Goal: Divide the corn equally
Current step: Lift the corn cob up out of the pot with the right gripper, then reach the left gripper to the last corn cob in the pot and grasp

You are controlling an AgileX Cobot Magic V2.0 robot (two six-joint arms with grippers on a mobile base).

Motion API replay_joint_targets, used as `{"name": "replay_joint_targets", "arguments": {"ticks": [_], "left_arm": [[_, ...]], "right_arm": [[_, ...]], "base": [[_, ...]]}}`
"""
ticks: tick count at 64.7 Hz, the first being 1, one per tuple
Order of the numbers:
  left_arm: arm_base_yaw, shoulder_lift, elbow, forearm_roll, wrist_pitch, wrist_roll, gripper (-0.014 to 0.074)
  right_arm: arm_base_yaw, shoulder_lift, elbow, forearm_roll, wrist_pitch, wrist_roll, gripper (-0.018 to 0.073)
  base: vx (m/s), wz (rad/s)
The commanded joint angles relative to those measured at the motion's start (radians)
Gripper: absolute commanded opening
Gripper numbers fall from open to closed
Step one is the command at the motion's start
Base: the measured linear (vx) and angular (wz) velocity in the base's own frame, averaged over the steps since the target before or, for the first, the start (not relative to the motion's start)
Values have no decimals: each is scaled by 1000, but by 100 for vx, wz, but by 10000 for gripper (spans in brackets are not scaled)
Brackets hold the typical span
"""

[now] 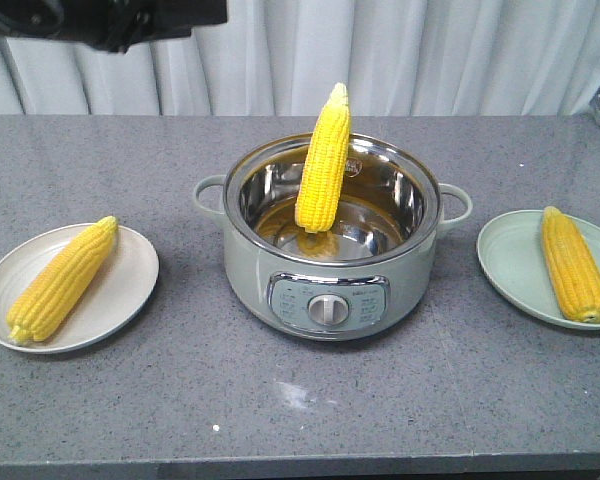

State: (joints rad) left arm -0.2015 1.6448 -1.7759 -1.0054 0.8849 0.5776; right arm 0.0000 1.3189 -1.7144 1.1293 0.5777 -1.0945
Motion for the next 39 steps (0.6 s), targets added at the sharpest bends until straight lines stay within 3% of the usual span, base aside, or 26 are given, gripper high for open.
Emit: {"name": "replay_joint_targets", "arguments": {"ticks": [1,5,12,21,26,39], "left_arm": [[-45,0,-122,3,-40,-32,429],[-76,38,-187,83,-40,-77,429],[-128,113,-277,288,-41,-175,429],[-184,201,-286,489,-32,-274,429],[-208,237,-286,512,-34,-317,434],[-253,294,-286,507,-106,-331,496]], "right_arm": [[-33,-72,-28,-13,-28,15,-4],[-44,-93,-28,-42,-24,46,-4],[-52,-109,-28,-122,-12,124,-4],[-52,-111,-28,-231,25,223,-4],[-52,-111,-28,-274,36,258,-4],[-52,-111,-28,-326,47,286,-4]], "base": [[0,0],[0,0],[0,0],[0,0],[0,0],[0,0]]}}
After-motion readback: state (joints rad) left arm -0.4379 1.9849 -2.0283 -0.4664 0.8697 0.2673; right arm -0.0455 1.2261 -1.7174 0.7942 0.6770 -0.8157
